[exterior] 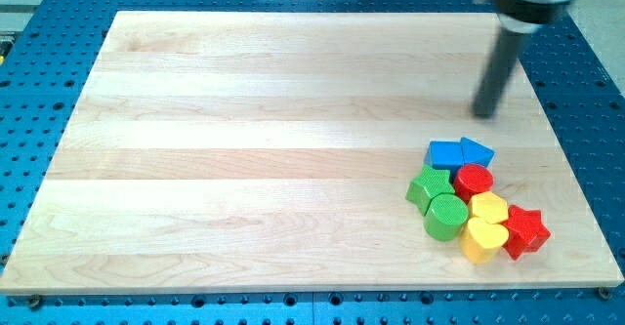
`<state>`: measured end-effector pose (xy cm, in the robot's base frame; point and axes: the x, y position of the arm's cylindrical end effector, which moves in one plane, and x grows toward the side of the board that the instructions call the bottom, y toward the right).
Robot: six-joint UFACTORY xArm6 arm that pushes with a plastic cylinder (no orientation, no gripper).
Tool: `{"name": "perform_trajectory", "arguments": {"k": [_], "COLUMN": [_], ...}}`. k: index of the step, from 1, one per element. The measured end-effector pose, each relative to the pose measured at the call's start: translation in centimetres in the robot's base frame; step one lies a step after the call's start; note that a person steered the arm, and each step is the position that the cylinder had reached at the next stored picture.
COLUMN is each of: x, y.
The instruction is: Place the red circle and blue cube vertically to each other
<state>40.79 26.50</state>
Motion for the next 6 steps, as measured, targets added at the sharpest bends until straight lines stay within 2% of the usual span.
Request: {"name": "perform_trajectory", "arguments": {"k": [1, 3, 4, 6], "x": [5.4, 12.1, 12.0, 8.7], "y": [4.0, -2.8, -6.7, -12.4]}}
